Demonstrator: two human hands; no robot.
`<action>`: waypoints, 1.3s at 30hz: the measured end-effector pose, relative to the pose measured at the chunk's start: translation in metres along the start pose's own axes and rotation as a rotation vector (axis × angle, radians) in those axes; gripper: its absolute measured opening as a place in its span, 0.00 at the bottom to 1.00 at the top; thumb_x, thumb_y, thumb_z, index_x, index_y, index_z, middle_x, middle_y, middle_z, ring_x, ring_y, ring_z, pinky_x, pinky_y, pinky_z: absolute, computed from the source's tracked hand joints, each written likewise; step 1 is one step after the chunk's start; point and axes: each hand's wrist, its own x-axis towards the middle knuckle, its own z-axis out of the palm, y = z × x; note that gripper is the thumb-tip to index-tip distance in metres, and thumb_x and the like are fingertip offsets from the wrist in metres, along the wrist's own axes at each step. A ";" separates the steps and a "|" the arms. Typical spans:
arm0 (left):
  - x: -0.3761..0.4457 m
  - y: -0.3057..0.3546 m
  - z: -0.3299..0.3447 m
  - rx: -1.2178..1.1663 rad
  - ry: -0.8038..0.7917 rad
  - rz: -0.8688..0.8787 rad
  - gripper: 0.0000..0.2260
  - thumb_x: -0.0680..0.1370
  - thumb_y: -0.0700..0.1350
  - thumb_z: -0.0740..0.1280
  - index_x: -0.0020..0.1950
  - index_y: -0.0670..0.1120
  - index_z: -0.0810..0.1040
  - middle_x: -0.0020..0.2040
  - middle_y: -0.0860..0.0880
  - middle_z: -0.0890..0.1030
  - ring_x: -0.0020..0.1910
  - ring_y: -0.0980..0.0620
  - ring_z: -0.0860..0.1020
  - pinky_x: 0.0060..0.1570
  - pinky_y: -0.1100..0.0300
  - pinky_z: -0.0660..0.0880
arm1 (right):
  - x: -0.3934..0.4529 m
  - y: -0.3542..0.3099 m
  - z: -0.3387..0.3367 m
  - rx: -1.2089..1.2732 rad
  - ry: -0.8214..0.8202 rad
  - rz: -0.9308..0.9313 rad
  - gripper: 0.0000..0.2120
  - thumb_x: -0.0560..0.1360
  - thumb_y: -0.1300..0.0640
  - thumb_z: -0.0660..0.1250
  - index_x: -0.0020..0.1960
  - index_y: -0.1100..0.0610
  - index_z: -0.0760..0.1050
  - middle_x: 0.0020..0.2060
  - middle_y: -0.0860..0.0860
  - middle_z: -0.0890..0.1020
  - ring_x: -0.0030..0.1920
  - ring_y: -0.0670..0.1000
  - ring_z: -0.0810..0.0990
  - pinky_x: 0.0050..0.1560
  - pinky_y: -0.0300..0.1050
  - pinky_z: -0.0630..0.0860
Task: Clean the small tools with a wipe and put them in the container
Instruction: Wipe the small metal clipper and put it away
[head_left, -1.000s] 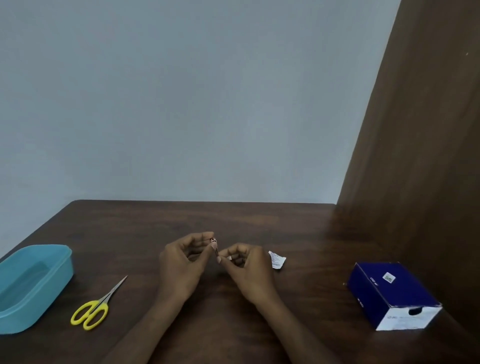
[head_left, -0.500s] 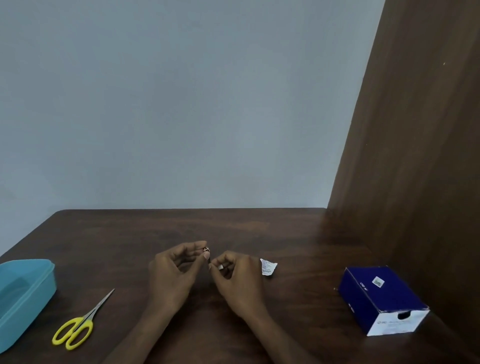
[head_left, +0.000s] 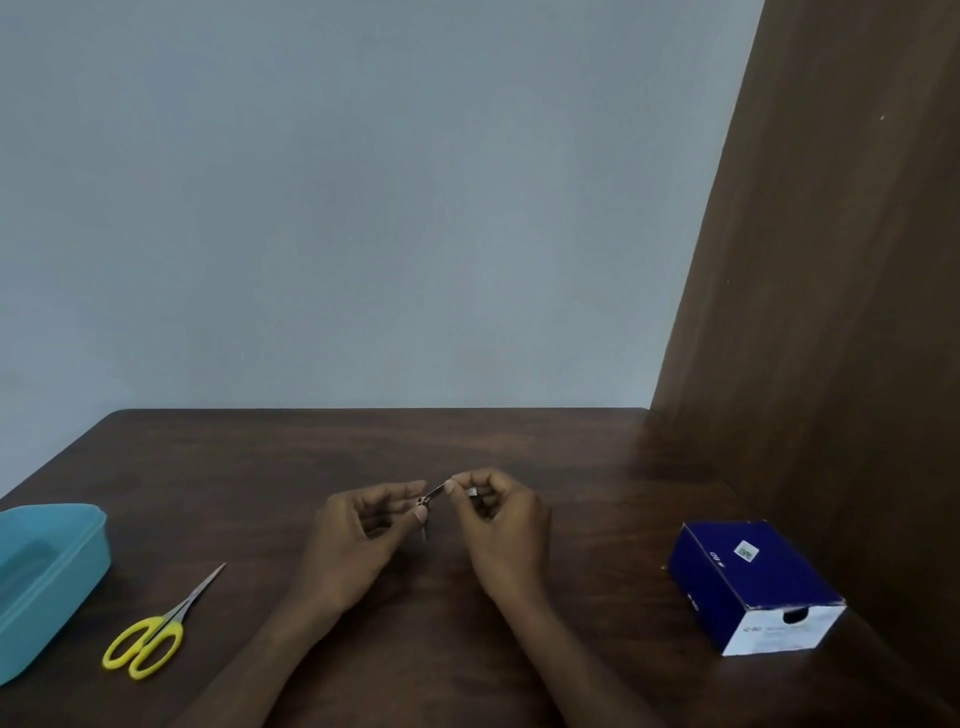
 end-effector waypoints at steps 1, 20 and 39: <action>0.000 0.000 -0.001 -0.032 0.014 0.003 0.14 0.78 0.39 0.78 0.60 0.53 0.88 0.48 0.52 0.90 0.51 0.53 0.89 0.53 0.63 0.84 | 0.001 0.002 0.001 0.028 -0.002 0.025 0.04 0.77 0.54 0.77 0.44 0.47 0.87 0.38 0.37 0.87 0.40 0.40 0.87 0.45 0.43 0.83; 0.003 -0.005 -0.001 -0.041 0.184 0.005 0.02 0.80 0.41 0.76 0.49 0.44 0.89 0.45 0.49 0.90 0.46 0.51 0.89 0.53 0.52 0.87 | -0.002 0.005 0.011 0.242 -0.222 0.184 0.04 0.79 0.55 0.76 0.46 0.53 0.86 0.37 0.51 0.88 0.39 0.48 0.86 0.48 0.58 0.84; 0.004 -0.006 0.000 0.149 0.231 0.102 0.03 0.78 0.40 0.79 0.48 0.47 0.87 0.43 0.57 0.89 0.42 0.62 0.87 0.44 0.68 0.81 | 0.000 0.004 0.010 0.413 -0.276 0.310 0.06 0.77 0.65 0.76 0.54 0.60 0.86 0.44 0.55 0.89 0.41 0.48 0.86 0.46 0.41 0.84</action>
